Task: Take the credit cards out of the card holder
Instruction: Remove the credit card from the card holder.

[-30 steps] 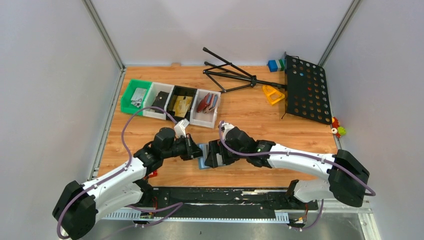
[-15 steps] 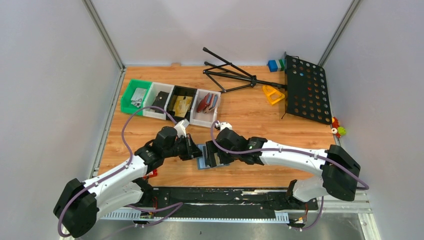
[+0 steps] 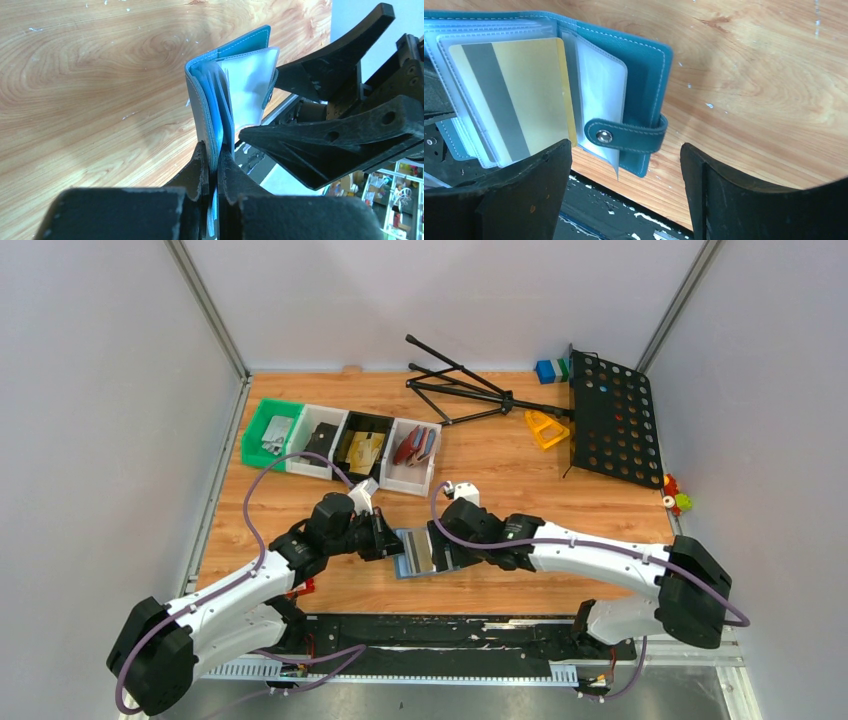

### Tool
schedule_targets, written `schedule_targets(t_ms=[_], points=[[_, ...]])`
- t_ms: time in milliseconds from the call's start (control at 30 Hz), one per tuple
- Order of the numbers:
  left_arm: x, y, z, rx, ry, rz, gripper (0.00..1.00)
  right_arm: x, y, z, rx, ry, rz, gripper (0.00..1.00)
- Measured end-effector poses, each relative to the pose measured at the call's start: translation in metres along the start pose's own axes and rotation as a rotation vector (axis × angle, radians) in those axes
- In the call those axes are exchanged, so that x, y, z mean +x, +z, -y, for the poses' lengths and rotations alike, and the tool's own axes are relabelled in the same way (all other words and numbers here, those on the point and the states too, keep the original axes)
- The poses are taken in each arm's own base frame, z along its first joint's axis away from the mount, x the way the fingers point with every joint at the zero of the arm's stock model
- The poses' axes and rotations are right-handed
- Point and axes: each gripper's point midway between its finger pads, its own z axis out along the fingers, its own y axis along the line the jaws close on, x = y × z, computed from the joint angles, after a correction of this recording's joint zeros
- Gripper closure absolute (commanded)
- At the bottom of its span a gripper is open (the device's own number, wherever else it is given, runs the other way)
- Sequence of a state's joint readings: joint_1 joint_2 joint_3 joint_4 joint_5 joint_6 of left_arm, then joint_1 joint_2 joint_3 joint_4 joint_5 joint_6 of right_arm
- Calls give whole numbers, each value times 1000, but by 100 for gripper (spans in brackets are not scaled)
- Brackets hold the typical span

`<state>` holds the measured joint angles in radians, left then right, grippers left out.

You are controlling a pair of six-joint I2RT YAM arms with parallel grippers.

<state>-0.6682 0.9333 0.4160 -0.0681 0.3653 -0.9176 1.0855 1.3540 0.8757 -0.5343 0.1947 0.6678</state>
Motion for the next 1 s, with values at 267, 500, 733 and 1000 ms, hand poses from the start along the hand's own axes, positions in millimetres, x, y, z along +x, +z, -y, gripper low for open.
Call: schedule_targets(t_ms=[267,500,733,1000], points=[[-1,0,2,7,-3,2,100,-3,-17,3,-33,5,44,13],[0,0,3,14,-9,-3,100,-1,-21,-3,-58,-25,48,10],[-4,1,10,46,-2,15,100,-11,-36,-5,-80,-26,101,17],[-2,5,4,32,-8,3,100,-16,-50,-6,-110,-33,129,36]])
